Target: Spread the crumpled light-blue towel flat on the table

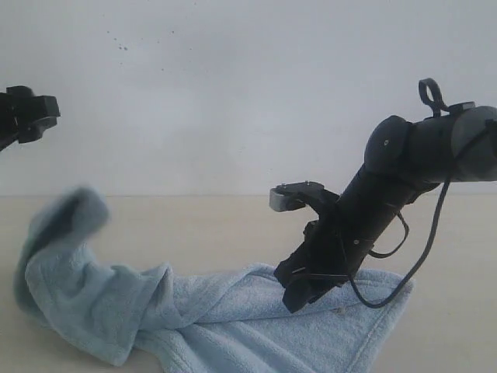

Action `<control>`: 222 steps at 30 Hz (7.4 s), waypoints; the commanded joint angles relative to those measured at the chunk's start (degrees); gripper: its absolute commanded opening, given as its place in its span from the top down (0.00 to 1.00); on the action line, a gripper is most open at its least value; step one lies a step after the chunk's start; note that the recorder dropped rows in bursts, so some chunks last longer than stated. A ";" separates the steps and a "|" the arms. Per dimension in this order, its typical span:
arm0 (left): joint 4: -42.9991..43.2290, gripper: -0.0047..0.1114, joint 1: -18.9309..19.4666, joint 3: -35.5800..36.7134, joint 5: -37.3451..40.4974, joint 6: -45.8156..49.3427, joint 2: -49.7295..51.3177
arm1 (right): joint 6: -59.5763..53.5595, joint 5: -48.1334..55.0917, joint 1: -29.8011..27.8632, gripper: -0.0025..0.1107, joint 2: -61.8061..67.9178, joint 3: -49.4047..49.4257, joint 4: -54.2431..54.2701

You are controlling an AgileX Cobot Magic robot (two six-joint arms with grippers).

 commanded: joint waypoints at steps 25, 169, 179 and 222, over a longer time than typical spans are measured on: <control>19.56 0.46 -11.04 7.80 7.47 22.98 0.31 | -1.05 0.13 0.08 0.64 -0.31 -0.31 -0.01; 37.67 0.47 -11.04 11.87 4.85 -12.66 26.14 | -3.01 -5.76 0.08 0.64 -0.31 -0.31 0.09; 37.67 0.89 -11.04 10.64 4.85 -13.68 26.14 | -3.01 -5.89 0.08 0.64 -0.31 -0.31 0.09; 39.19 0.92 -10.92 12.70 -1.57 -10.83 -0.79 | 7.39 -2.62 -15.64 0.46 -0.61 -0.31 -23.56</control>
